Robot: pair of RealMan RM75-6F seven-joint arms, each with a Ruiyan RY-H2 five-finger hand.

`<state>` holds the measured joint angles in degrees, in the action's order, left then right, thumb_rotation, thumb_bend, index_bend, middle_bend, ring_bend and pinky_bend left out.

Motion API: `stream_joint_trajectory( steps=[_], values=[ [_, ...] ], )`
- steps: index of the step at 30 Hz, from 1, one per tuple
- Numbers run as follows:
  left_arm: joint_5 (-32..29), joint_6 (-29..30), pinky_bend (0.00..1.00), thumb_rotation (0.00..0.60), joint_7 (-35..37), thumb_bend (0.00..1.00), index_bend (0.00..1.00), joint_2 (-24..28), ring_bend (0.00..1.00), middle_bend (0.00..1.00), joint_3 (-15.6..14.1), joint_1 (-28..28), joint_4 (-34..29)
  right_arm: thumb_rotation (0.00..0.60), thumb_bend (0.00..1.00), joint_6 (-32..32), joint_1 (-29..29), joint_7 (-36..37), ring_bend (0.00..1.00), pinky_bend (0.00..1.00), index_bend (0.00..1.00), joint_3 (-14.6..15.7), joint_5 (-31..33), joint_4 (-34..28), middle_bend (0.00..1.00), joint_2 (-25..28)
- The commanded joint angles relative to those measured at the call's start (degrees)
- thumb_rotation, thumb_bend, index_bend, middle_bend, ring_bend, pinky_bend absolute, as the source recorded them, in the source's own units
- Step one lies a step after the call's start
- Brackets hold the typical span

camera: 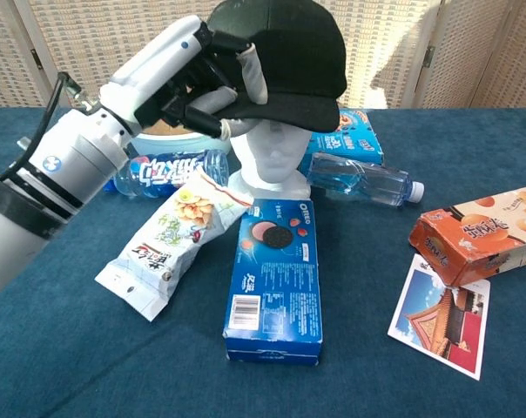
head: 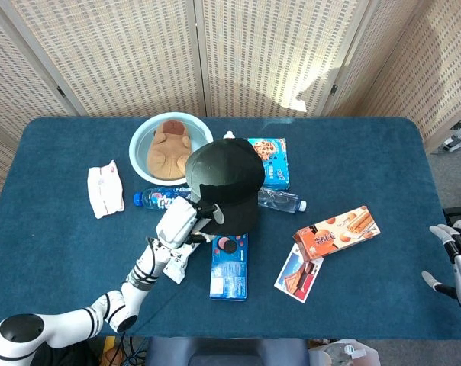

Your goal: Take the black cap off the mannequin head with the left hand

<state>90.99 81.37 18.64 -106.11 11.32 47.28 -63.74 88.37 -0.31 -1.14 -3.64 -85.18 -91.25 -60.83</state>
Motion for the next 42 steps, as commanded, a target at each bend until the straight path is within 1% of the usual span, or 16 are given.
stream_joint_trajectory(
  steps=[1, 9, 16, 23, 28, 33, 39, 42],
  values=[
    [-1.4, -1.5, 1.00, 0.600, -0.9, 0.32, 0.66, 2.0, 1.00, 1.00, 1.8, 0.4, -3.6, 0.600, 0.06, 0.1, 0.0, -0.1, 0.15, 0.22, 0.23, 0.0, -0.1, -0.1, 0.21, 0.1],
    [-4.2, -3.7, 1.00, 0.600, -1.9, 0.32, 0.66, 4.5, 1.00, 1.00, 6.3, 2.0, -9.1, 0.600, 0.06, 0.2, -0.1, -0.1, 0.15, 0.22, 0.24, 0.0, -0.2, -0.3, 0.21, 0.1],
    [-5.4, -4.7, 1.00, 0.600, -4.5, 0.32, 0.65, 5.2, 1.00, 1.00, 9.5, 4.2, -9.3, 0.600, 0.06, 0.3, -0.1, 0.2, 0.14, 0.22, 0.26, 0.0, -0.2, -0.2, 0.21, 0.1],
    [-6.3, -5.7, 1.00, 0.600, -6.6, 0.32, 0.64, 5.0, 1.00, 1.00, 12.9, 7.6, -6.8, 0.600, 0.06, 0.4, -0.3, 0.5, 0.15, 0.22, 0.26, 0.0, -0.2, 0.0, 0.22, 0.1],
    [-8.8, -7.0, 1.00, 0.600, -8.7, 0.32, 0.63, 4.7, 1.00, 1.00, 15.6, 9.9, -5.2, 0.600, 0.06, 0.7, -0.5, 0.8, 0.15, 0.22, 0.28, 0.0, -0.2, 0.2, 0.22, 0.2],
    [-11.2, -7.6, 1.00, 0.600, -9.8, 0.32, 0.62, 4.2, 1.00, 1.00, 17.8, 11.7, -2.0, 0.600, 0.06, 1.0, -0.7, 1.3, 0.15, 0.22, 0.28, 0.1, -0.3, 0.5, 0.22, 0.3],
    [-14.3, -7.4, 1.00, 0.600, -9.3, 0.32, 0.62, 4.4, 1.00, 1.00, 20.3, 12.8, 1.2, 0.600, 0.06, 1.5, -1.1, 1.8, 0.15, 0.22, 0.28, 0.1, -0.3, 0.7, 0.22, 0.3],
    [-15.2, -6.7, 1.00, 0.600, -8.9, 0.32, 0.62, 5.0, 1.00, 1.00, 20.9, 12.4, 1.9, 0.600, 0.06, 1.4, -1.2, 1.9, 0.15, 0.22, 0.28, 0.2, -0.3, 0.9, 0.22, 0.2]
  ],
)
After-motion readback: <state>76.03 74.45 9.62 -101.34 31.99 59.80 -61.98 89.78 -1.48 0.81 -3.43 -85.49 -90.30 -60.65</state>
